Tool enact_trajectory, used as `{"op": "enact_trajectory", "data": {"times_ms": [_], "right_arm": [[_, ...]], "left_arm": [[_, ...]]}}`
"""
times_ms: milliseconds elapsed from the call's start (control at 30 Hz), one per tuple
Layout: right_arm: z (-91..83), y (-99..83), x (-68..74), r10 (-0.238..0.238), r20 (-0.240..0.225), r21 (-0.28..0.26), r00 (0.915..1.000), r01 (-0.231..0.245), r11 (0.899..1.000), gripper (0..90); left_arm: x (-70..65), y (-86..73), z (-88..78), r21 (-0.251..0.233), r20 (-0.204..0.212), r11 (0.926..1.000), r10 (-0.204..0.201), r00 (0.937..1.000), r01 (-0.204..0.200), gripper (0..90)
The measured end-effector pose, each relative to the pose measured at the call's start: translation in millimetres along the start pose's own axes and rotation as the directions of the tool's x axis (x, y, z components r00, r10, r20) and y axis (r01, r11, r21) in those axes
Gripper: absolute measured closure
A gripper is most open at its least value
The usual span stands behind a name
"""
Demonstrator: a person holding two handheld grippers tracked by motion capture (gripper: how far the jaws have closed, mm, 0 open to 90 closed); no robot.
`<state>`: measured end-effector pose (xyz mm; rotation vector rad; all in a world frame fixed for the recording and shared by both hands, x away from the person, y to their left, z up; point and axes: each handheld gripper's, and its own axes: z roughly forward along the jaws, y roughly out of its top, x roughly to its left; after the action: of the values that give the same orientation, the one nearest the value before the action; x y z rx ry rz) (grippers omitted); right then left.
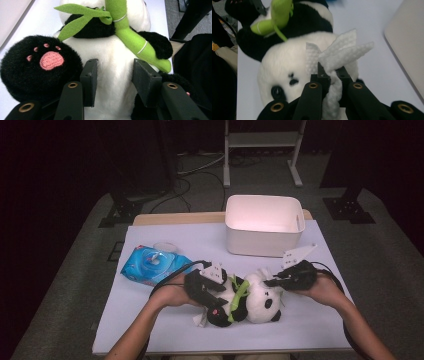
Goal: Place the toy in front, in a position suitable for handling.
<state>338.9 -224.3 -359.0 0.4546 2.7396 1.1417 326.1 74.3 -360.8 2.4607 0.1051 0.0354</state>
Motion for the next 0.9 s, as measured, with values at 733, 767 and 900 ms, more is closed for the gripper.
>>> {"op": "enact_trajectory", "data": {"times_ms": [733,767,900], "right_arm": [[7.3,2.7,-14.1,0.033,-0.002,0.001,0.9995,-0.033,0.999,85.3],[6.1,-0.9,-14.5,0.041,0.000,0.001,0.9992,-0.041,0.999,85.3],[-1.1,-21.1,-11.2,0.079,0.014,-0.005,0.9968,-0.079,0.997,85.3]], "left_arm": [[-2.3,-0.4,-0.5,0.004,-0.008,0.9998,0.018,0.9998,-0.018,55.6],[-1.7,-0.1,-0.4,0.006,-0.007,0.9998,0.019,0.9998,-0.019,55.6],[-0.6,0.6,0.1,0.008,-0.006,0.9999,0.013,0.9999,-0.013,55.6]]}}
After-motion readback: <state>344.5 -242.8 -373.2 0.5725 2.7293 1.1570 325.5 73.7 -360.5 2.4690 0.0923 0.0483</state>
